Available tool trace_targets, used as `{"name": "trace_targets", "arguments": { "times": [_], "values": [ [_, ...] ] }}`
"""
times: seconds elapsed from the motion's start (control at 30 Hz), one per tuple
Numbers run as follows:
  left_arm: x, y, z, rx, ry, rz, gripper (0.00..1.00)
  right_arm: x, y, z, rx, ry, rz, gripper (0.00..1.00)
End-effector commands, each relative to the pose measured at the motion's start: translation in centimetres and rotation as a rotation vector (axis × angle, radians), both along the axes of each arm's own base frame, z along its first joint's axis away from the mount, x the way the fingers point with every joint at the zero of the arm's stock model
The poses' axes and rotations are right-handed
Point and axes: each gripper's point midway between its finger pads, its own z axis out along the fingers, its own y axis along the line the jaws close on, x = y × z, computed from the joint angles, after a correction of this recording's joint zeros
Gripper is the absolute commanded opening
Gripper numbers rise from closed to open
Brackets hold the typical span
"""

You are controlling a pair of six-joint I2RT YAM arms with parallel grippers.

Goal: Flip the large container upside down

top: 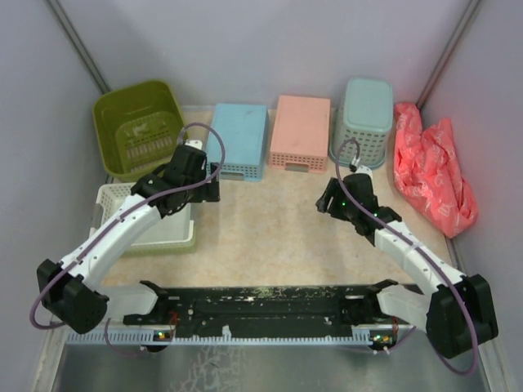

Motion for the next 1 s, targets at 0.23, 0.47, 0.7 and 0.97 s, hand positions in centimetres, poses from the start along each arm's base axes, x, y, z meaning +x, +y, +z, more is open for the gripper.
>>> {"name": "trace_targets", "arguments": {
  "times": [0.23,0.47,0.7,0.97],
  "values": [
    [-2.0,5.6,-7.3,0.032,0.192,0.180,0.68,1.8,0.6,1.0,-0.003,-0.012,-0.015,0.62],
    [-2.3,3.6,-8.4,-0.039,0.248,0.104,0.47,1.7,0.6,1.5,0.012,-0.031,-0.020,0.62],
    [-2.6,2.7,-3.7,-0.075,0.205,0.013,0.12,1.1,0.3,1.7,0.016,-0.040,-0.028,0.61],
    [-4.2,3.2,6.4,-0.085,0.094,-0.063,0.00,1.8,-0.6,2.9,-0.031,-0.089,-0.044,0.61]
  ]
}}
